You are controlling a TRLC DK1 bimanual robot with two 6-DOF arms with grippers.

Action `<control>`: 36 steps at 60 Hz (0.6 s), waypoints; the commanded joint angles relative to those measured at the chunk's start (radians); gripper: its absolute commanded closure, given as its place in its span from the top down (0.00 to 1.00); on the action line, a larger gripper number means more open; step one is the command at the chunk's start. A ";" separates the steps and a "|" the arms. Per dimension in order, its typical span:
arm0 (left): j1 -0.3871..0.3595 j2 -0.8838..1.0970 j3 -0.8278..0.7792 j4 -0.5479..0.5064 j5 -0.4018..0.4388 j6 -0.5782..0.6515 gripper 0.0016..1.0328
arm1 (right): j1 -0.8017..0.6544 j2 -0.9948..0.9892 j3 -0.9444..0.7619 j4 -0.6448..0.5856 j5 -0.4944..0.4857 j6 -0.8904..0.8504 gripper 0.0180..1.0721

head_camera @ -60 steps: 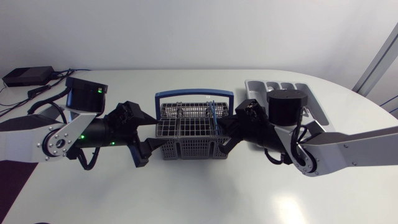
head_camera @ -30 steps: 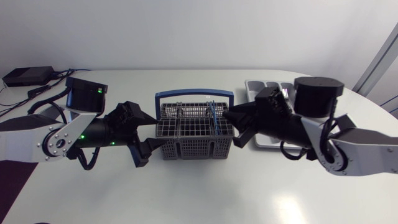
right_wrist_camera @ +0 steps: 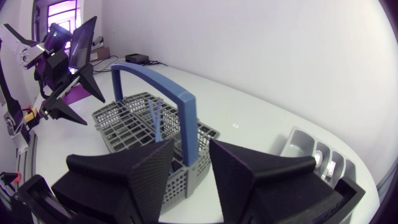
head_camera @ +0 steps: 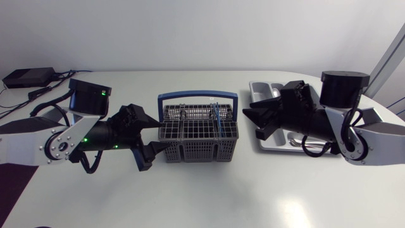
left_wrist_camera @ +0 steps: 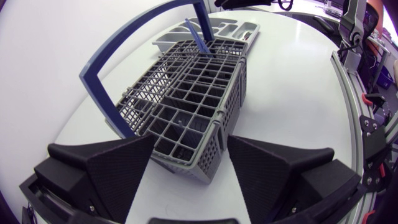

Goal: Unload the cutlery basket into the drawer organizer.

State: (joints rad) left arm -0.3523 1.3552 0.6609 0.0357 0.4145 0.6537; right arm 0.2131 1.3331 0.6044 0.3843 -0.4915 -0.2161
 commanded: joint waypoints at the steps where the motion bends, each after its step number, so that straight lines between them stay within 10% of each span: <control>1: -0.004 -0.005 0.008 -0.007 0.001 -0.012 0.85 | -0.038 0.029 0.034 -0.016 -0.019 0.014 0.43; 30: -0.066 -0.047 -0.060 -0.143 0.033 0.073 0.84 | -0.090 0.414 0.342 -0.045 -0.098 0.057 0.35; 36: -0.086 -0.027 -0.075 -0.143 0.029 0.081 0.54 | -0.084 0.520 0.446 -0.096 -0.113 0.061 0.11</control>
State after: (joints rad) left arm -0.4183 1.3106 0.6342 -0.0879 0.4404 0.7151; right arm 0.1234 1.7657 0.9749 0.3195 -0.5850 -0.1856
